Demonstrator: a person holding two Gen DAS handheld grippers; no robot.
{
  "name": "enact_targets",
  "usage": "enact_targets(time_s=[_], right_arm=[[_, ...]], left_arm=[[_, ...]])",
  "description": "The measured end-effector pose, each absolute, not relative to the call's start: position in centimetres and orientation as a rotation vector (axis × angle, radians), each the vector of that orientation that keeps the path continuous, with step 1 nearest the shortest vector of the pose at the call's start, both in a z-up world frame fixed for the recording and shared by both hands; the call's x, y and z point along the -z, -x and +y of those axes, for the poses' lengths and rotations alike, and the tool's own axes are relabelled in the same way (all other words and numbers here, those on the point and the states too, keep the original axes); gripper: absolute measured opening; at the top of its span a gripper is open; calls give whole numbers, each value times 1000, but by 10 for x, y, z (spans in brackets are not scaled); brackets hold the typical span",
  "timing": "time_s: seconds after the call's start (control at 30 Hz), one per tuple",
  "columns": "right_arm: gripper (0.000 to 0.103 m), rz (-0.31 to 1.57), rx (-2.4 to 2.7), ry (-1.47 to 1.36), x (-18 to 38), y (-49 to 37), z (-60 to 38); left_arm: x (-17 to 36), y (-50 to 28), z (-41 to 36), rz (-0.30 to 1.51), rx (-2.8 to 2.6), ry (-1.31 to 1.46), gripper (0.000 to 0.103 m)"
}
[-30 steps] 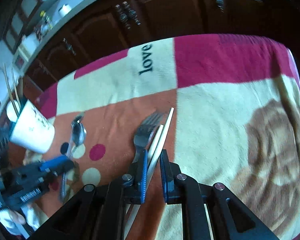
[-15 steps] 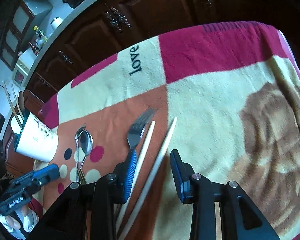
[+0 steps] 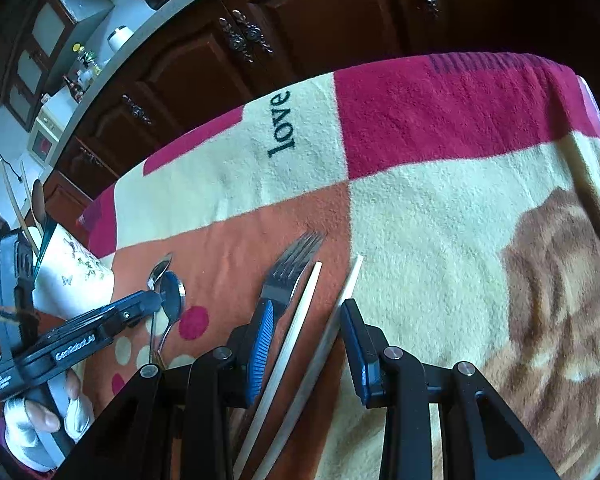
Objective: Organize utensils
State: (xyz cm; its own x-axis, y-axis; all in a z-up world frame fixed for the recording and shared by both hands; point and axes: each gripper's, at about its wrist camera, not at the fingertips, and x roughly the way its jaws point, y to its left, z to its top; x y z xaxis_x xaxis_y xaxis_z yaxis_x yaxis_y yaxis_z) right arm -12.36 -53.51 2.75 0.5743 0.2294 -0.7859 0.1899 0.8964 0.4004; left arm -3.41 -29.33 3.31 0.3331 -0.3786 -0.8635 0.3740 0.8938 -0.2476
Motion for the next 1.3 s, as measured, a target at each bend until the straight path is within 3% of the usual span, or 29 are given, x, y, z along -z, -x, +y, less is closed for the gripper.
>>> enact_targets(time_s=[0.17,0.23,0.43,0.87,1.1,1.27,1.3], right_arm=[[30,944,-30,-511,-21,118,-541],[17,925,-40,-546,-21,119,-542],[14,924,-24,-553,-23,129,-542],[20,946,-50,-501,-30,123,-523],[22,975,-47,-452,-25,104,-510],[20,960,-81,-460,-18,94,-506],[13,954,-82,-447,-18,94,-505]], left_arm=[[-32,28,-301,1134,516,27,20],[-32,30,-302,1135,543,40,6],[-41,38,-287,1115,597,80,1],[-43,44,-276,1129,585,91,1],[-30,33,-282,1157,555,106,18],[-29,26,-288,1149,550,120,17],[-29,25,-288,1144,548,129,14]])
